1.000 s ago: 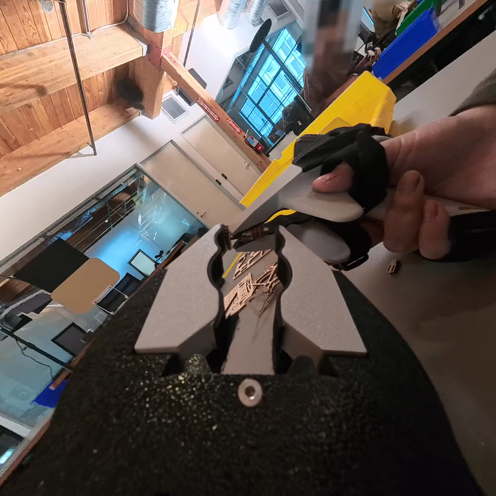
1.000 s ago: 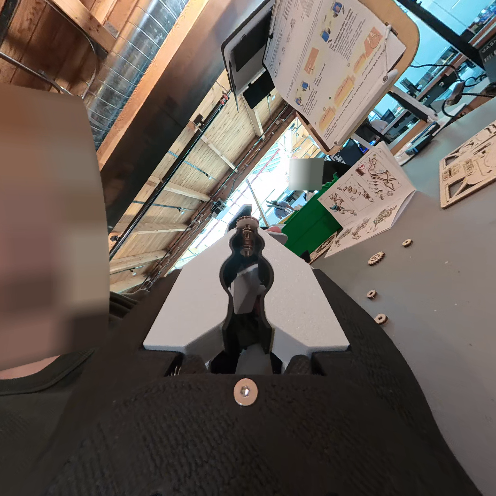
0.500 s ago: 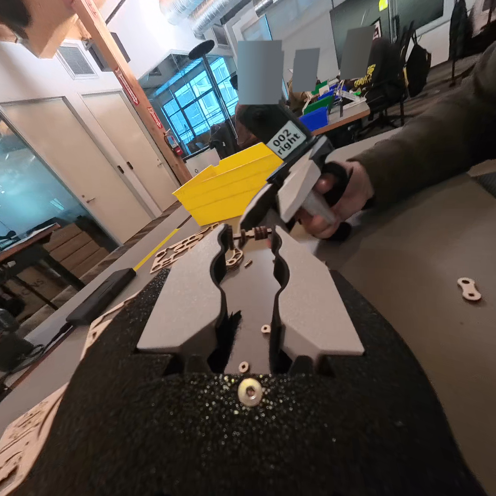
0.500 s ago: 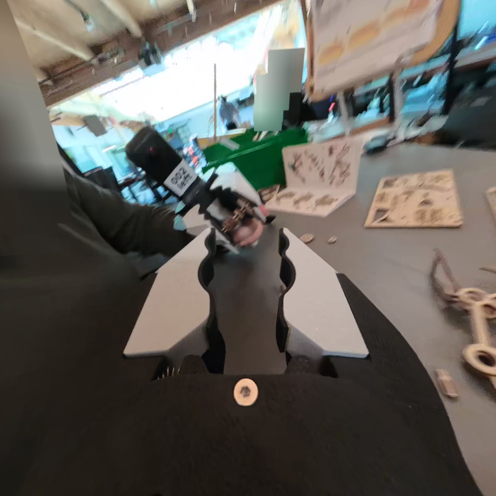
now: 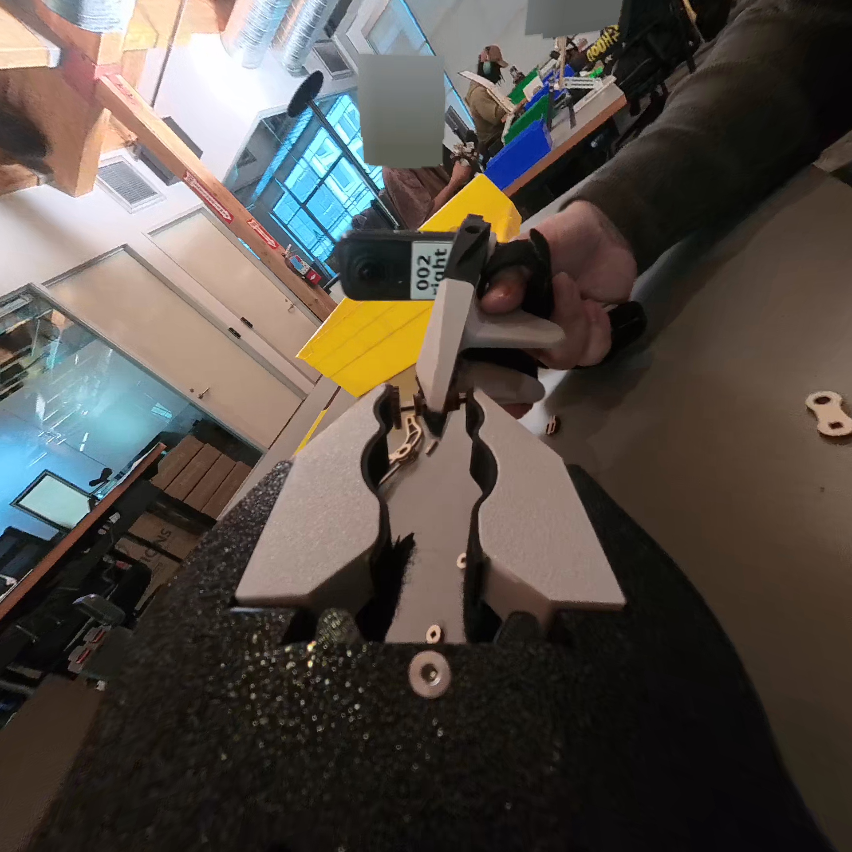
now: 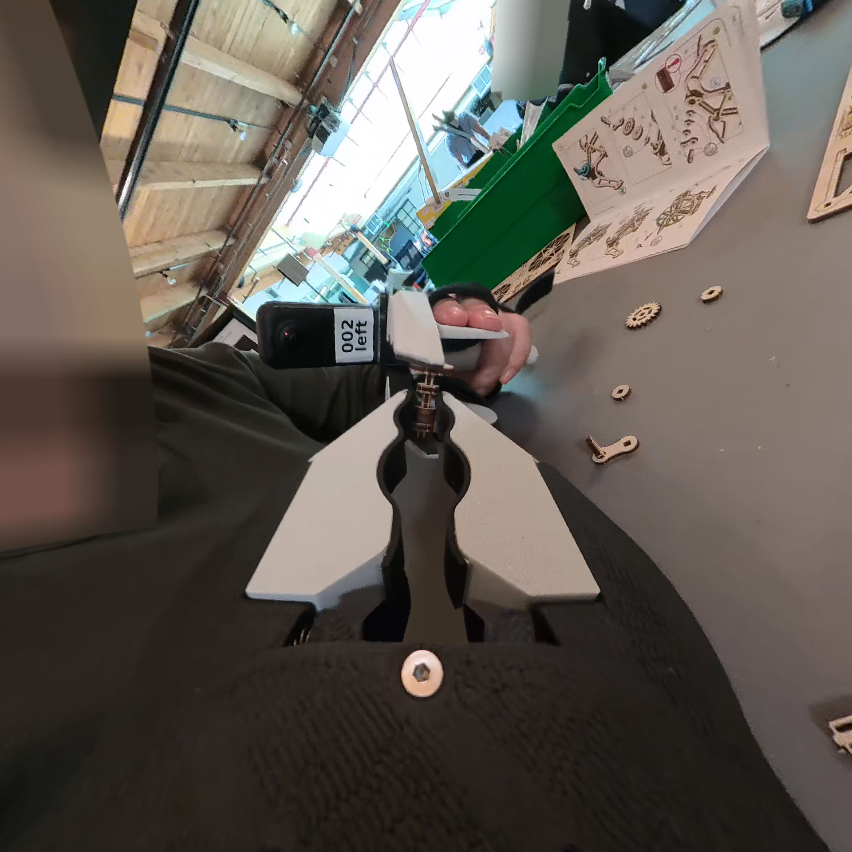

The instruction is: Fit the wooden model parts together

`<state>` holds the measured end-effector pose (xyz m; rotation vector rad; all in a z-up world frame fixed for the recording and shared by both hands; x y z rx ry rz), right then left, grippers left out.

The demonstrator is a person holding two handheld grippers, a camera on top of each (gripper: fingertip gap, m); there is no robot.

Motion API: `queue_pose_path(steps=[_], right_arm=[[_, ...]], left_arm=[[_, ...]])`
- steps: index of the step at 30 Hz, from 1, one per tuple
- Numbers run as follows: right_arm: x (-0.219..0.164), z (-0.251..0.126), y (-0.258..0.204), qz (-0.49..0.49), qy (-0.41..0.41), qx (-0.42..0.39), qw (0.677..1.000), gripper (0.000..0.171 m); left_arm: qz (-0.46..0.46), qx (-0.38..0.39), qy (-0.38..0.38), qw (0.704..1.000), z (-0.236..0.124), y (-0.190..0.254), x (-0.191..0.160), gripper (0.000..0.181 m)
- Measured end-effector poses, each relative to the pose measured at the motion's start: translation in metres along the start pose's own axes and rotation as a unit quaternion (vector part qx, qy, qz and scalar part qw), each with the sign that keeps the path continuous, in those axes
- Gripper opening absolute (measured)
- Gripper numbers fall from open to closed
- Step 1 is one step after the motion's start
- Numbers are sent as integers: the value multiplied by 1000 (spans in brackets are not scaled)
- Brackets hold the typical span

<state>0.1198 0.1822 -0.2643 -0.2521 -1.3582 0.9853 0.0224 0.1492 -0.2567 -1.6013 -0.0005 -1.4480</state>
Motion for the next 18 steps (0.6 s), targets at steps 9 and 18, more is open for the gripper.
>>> queue_pose_path(steps=[9, 18], right_arm=[[3, 2, -1, 4, 123, 22, 992, 6], [5, 2, -5, -43, 154, 18, 987, 6]], left_arm=[[-73, 43, -15, 996, 4, -9, 3, 29], [18, 134, 10, 991, 4, -10, 9, 45]])
Point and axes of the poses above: each gripper's, where its closed fingertips meet, z out along the fingers, x out of its top, y = z × x across the jaws, the point moved 7 cm from there along -z, back along the fingers, and after that the axes turned 15 degrees about x, right-handed, at the moved point
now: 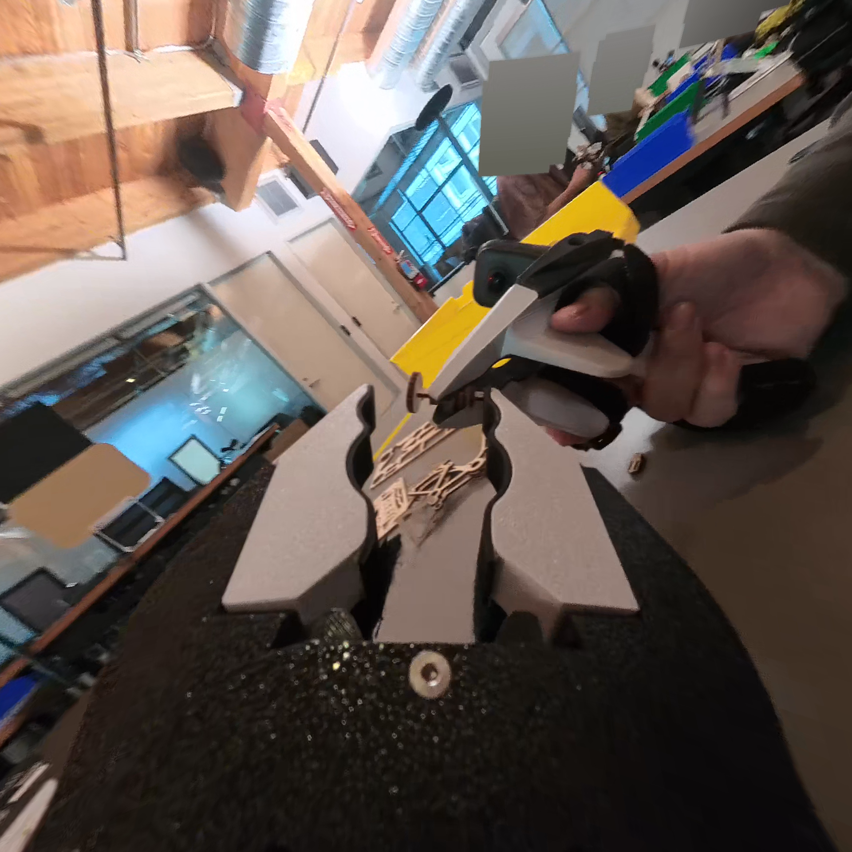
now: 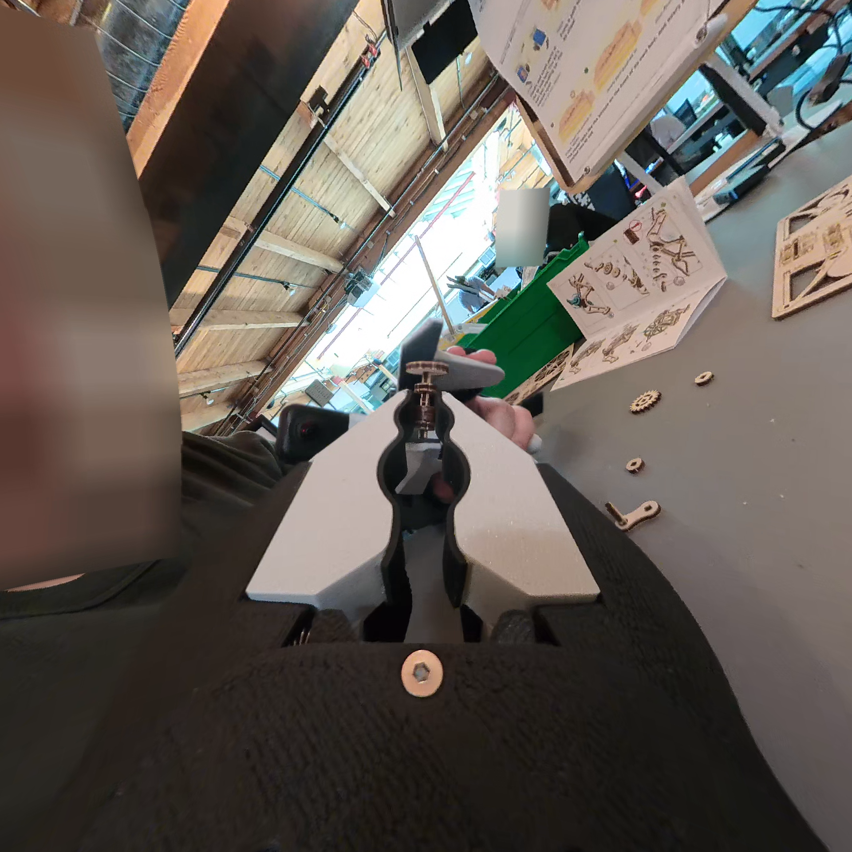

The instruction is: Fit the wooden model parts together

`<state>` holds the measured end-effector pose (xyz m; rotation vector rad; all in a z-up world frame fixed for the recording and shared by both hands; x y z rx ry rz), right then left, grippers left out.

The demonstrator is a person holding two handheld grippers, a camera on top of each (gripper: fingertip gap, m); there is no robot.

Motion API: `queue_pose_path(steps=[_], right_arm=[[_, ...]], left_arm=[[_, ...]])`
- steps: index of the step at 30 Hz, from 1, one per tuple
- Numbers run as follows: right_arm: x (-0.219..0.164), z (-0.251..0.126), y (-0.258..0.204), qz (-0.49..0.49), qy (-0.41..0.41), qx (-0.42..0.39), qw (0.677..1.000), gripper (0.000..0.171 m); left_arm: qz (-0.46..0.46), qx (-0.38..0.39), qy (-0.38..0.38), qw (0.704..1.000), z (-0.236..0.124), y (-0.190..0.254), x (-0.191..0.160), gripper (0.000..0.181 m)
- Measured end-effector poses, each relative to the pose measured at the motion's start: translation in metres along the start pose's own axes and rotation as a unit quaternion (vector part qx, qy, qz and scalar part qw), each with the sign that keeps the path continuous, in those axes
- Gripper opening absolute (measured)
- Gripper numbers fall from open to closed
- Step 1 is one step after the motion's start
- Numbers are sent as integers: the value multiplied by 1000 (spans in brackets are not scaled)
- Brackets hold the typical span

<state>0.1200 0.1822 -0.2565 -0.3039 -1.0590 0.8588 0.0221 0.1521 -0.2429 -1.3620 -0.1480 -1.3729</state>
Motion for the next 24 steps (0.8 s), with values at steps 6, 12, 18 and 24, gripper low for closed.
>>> queue_pose_path(steps=[6, 12, 18, 24], right_arm=[[2, -2, 0, 3, 22, 5, 1000, 6], [1, -1, 0, 4, 24, 6, 1000, 6], [1, -2, 0, 6, 27, 6, 1000, 6], [2, -2, 0, 7, 27, 7, 1000, 6]], left_arm=[[27, -2, -2, 1000, -2, 2, 2, 35], [24, -14, -13, 1000, -2, 3, 3, 30], [2, -29, -28, 999, 0, 1, 3, 29], [-2, -34, -33, 999, 0, 1, 3, 28]])
Point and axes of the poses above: each gripper's, where its closed fingertips meet, z out along the fingers, x out of its top, y = z × x across the jaws, the point moved 7 cm from there along -z, back along the fingers, and after that the axes turned 15 degrees about x, right-handed, at the moved point
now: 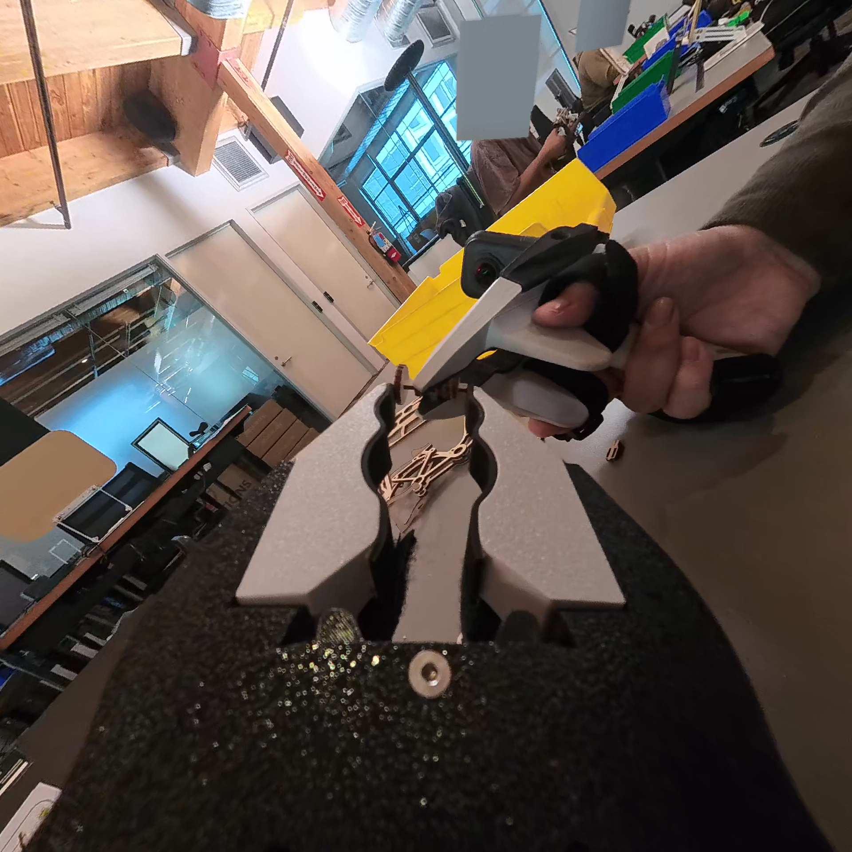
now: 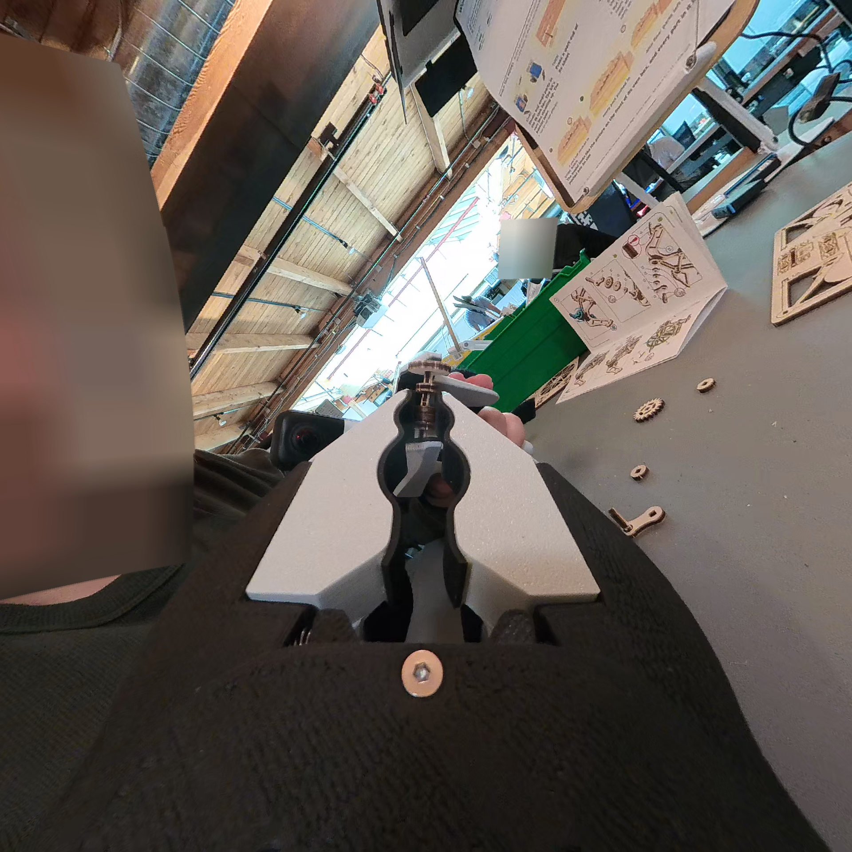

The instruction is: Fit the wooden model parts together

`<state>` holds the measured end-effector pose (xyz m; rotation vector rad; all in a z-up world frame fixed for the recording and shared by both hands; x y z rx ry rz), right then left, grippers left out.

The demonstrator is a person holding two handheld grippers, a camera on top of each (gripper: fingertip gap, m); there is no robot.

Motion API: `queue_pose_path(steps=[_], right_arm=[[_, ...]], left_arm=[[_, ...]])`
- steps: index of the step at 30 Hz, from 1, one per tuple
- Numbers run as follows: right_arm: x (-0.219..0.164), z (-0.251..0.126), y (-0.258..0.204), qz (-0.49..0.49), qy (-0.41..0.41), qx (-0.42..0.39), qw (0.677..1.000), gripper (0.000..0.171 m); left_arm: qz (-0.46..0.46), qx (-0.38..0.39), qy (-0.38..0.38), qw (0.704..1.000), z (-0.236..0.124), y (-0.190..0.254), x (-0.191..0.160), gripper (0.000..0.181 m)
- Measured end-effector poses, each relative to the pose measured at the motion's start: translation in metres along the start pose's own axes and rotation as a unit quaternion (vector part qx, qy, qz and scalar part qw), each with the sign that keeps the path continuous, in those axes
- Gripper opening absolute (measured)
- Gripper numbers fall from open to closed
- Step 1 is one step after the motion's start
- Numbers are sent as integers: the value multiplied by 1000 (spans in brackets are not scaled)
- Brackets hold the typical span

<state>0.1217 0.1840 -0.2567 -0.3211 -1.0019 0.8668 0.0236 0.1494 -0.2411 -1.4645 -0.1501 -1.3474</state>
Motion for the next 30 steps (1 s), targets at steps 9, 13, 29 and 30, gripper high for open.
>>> queue_pose_path(steps=[9, 13, 29, 30], right_arm=[[1, 0, -2, -19, -19, -2, 1000, 6], [12, -3, -9, -121, -60, -23, 991, 6], [-11, 11, -47, -585, -278, -22, 762, 7], [-11, 11, -48, -584, -277, -20, 762, 7]], left_arm=[[13, 8, 27, 1000, -1, 1, 0, 30], [-53, -20, 55, 997, -7, -4, 5, 44], [-204, -108, 103, 967, -18, -8, 21, 32], [-206, -116, 106, 966, -19, -7, 22, 32]])
Point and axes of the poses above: each gripper's, where its closed fingertips meet, z out along the fingers, x out of its top, y = z × x across the jaws, the point moved 7 cm from there along -z, back along the fingers, and after that the axes turned 15 degrees about x, right-handed, at the moved point
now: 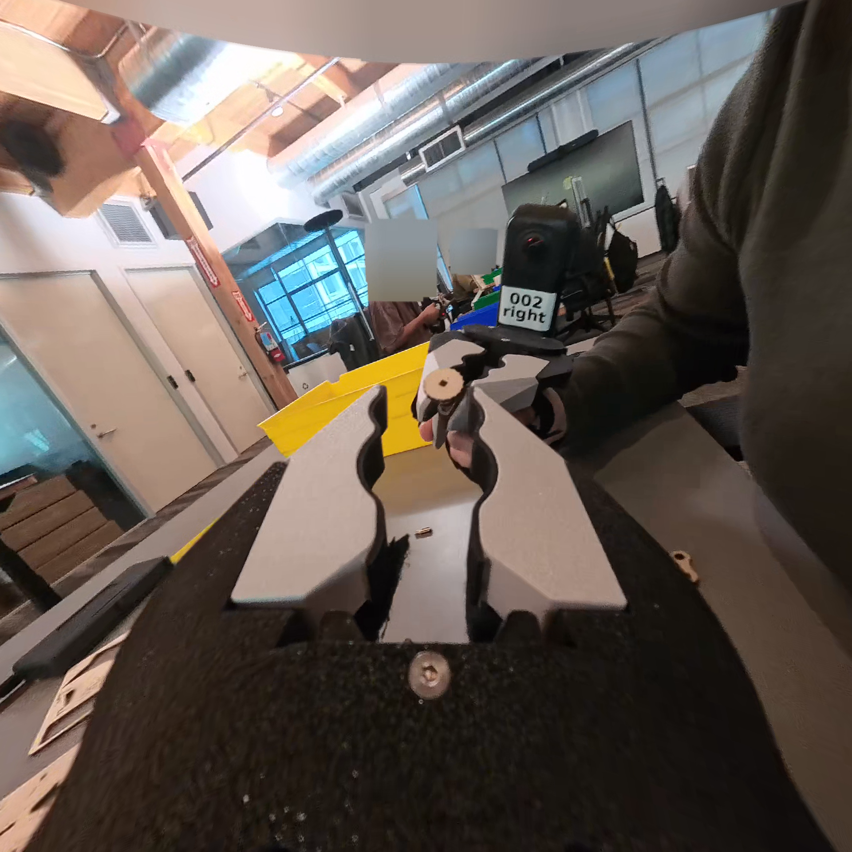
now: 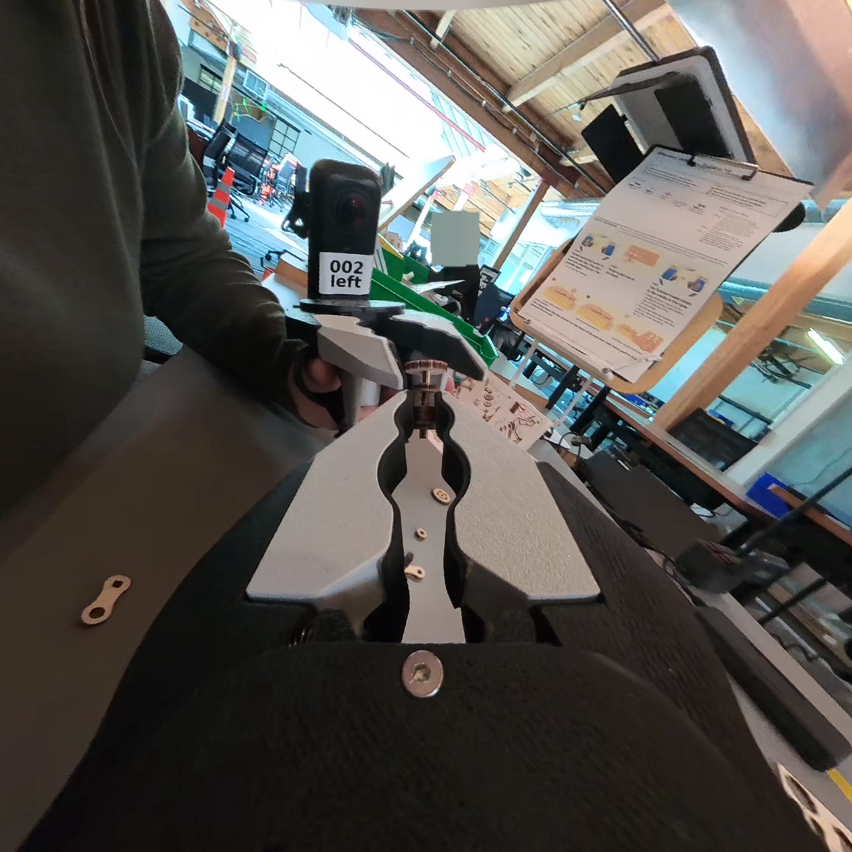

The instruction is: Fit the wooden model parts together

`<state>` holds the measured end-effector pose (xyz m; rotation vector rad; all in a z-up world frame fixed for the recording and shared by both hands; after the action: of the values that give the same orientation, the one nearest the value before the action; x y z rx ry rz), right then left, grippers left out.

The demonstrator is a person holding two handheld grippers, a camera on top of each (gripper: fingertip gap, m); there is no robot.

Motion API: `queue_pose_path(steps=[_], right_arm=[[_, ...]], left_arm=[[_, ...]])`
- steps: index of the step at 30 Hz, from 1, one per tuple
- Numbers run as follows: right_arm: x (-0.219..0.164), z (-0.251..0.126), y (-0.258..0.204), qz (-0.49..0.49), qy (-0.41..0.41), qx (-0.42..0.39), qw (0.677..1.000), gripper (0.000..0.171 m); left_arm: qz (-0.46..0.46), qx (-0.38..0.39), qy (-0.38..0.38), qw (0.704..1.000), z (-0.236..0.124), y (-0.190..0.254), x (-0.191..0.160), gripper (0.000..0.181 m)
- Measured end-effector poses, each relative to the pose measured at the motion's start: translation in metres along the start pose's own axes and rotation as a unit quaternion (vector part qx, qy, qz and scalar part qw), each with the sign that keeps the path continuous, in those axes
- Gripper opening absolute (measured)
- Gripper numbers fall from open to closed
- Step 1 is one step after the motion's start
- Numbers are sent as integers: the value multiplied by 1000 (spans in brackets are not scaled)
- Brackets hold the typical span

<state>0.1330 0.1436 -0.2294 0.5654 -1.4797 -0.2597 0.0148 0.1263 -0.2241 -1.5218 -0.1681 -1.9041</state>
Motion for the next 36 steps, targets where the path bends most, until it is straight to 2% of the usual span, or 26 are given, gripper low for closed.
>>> queue_pose_path(steps=[9, 12, 15, 18, 20, 28, 36], right_arm=[[-3, 1, -1, -8, -16, -2, 1000, 6], [-10, -2, 6, -53, -82, -55, 994, 7], [-20, -5, 13, -163, -206, -119, 957, 6], [-32, 1, 8, -273, -310, -115, 904, 6], [-37, 5, 3, -317, -345, -109, 877, 7], [-40, 6, 2, -345, -369, -103, 857, 7], [-39, 6, 2, -365, -374, -107, 846, 7]], left_arm=[[-13, -1, -9, 1000, 1, 0, -2, 29], [-11, 41, -52, 998, 4, -9, -9, 27], [-19, 59, -107, 992, 8, -14, -20, 28], [-19, 64, -136, 988, 9, -14, -28, 28], [-11, 66, -153, 986, 10, -14, -32, 27], [40, 81, -183, 979, 11, -14, -40, 21], [-17, 73, -183, 980, 11, -17, -42, 28]])
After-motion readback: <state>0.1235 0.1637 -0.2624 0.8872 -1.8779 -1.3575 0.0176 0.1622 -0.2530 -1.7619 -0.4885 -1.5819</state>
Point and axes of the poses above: each gripper's, where its closed fingertips meet, z out along the fingers, x out of its top, y = z × x across the jaws, the point moved 7 cm from there along -z, back along the fingers, and after that the axes turned 15 degrees about x, right-handed, at the moved point
